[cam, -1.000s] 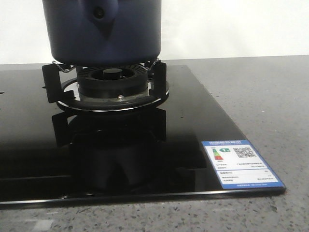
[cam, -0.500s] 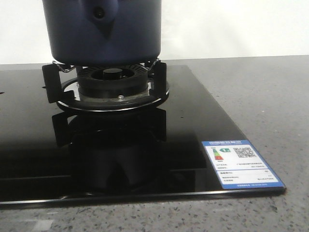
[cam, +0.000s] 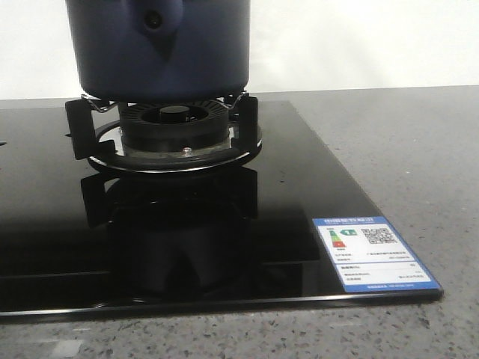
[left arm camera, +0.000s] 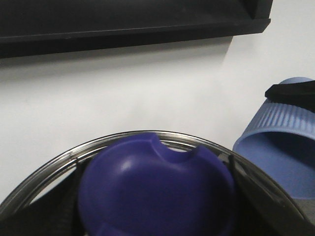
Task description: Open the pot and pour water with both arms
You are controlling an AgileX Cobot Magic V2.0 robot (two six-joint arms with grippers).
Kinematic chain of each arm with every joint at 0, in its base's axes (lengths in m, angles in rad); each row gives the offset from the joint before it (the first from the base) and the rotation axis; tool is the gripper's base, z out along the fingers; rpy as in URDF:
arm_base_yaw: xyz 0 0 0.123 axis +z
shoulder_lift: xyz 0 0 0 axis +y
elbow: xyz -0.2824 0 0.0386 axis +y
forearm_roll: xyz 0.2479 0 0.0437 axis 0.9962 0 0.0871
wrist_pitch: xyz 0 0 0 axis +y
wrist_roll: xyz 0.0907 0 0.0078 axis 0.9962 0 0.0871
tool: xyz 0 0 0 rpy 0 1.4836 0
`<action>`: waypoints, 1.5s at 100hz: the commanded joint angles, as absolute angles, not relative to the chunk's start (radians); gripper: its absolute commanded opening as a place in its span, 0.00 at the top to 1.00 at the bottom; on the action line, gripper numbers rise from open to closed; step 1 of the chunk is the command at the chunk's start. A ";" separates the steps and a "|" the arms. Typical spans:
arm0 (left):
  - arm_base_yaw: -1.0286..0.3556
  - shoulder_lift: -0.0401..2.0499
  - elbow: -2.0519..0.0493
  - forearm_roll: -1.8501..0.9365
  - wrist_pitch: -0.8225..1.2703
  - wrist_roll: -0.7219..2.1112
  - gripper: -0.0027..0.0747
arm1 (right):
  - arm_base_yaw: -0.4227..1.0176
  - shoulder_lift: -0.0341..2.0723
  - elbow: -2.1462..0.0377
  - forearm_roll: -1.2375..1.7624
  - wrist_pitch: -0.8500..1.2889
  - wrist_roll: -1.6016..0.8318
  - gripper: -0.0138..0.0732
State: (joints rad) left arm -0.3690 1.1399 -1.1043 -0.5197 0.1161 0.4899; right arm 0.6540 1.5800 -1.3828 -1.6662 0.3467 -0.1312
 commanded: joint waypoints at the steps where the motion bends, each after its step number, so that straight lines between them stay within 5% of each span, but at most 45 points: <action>1: -0.366 1.108 -1.141 -0.524 0.009 0.491 0.52 | 0.653 1.536 -1.422 -1.705 0.384 -0.072 0.52; 53: -0.366 1.108 -1.141 -0.524 0.009 0.491 0.52 | 0.613 1.472 -1.418 -1.661 0.540 0.869 0.52; 92: -0.366 1.108 -1.141 -0.524 0.009 0.491 0.52 | 0.399 1.315 -1.256 -1.745 0.263 1.395 0.53; 150: -0.366 1.108 -1.141 -0.524 0.009 0.491 0.52 | 0.149 1.271 -1.041 -1.778 0.087 1.491 0.53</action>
